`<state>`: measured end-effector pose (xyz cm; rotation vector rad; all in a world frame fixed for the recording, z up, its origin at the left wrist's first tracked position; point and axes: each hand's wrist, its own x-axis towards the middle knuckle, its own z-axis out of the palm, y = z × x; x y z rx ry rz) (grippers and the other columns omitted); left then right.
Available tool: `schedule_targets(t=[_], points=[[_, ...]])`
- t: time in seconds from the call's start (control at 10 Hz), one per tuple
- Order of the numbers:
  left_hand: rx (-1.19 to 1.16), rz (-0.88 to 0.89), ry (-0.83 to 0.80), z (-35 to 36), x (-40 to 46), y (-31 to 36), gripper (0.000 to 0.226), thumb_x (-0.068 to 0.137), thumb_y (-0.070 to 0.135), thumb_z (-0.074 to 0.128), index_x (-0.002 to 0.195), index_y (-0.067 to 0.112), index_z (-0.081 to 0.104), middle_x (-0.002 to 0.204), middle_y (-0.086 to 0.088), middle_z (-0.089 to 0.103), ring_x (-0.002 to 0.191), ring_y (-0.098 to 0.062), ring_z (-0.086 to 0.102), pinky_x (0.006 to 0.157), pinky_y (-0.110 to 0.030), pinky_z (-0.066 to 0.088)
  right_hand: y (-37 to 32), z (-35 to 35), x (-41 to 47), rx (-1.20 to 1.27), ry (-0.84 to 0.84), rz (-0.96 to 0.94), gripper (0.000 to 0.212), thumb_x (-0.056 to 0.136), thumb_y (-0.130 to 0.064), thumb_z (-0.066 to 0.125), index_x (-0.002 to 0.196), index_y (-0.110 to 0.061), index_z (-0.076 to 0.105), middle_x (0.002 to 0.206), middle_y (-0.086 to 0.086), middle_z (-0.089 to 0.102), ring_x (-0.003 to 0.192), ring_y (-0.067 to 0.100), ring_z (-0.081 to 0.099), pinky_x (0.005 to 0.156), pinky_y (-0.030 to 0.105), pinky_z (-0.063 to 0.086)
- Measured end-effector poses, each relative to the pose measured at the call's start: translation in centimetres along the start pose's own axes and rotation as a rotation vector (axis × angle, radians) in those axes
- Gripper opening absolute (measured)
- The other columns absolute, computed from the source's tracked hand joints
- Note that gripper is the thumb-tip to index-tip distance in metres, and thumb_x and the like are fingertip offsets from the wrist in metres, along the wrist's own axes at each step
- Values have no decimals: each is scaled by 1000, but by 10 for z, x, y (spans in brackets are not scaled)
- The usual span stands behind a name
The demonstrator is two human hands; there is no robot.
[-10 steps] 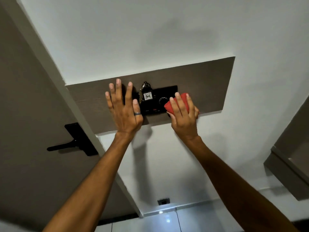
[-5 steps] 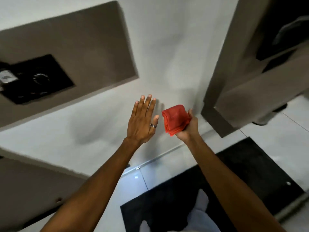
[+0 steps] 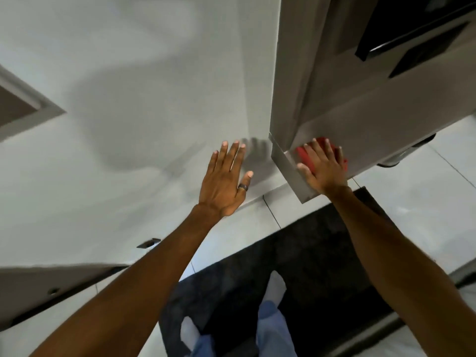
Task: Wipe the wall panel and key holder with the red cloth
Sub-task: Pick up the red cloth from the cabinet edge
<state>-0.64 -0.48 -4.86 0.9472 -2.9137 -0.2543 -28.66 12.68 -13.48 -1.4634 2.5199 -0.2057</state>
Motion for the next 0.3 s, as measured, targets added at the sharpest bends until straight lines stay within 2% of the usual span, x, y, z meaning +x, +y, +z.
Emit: schedule_targets(t=[0.1,0.2,0.3], points=[[53,-67,40,0,3,5,71,107,53,15,164,12,10,172,-8,3,159,-29,-5,131,-44,1,-11,-1,1,31,22,62,76,101,-62,17,166,-22,23,176,7,16,164,35,3,132,65,-2],[54,-85,86,-8,0,12,74,105,55,12,164,10,12,172,-10,5,159,-30,-4,131,-47,5,-22,-11,-5,20,49,110,77,102,-62,17,167,-20,18,177,8,10,164,35,0,132,65,-4],[30,-81,162,-28,-9,15,73,106,55,15,164,10,14,172,-10,6,159,-30,-2,130,-49,7,-57,-25,-20,118,200,139,76,104,-63,19,167,-19,17,176,10,9,164,37,0,132,65,-3]])
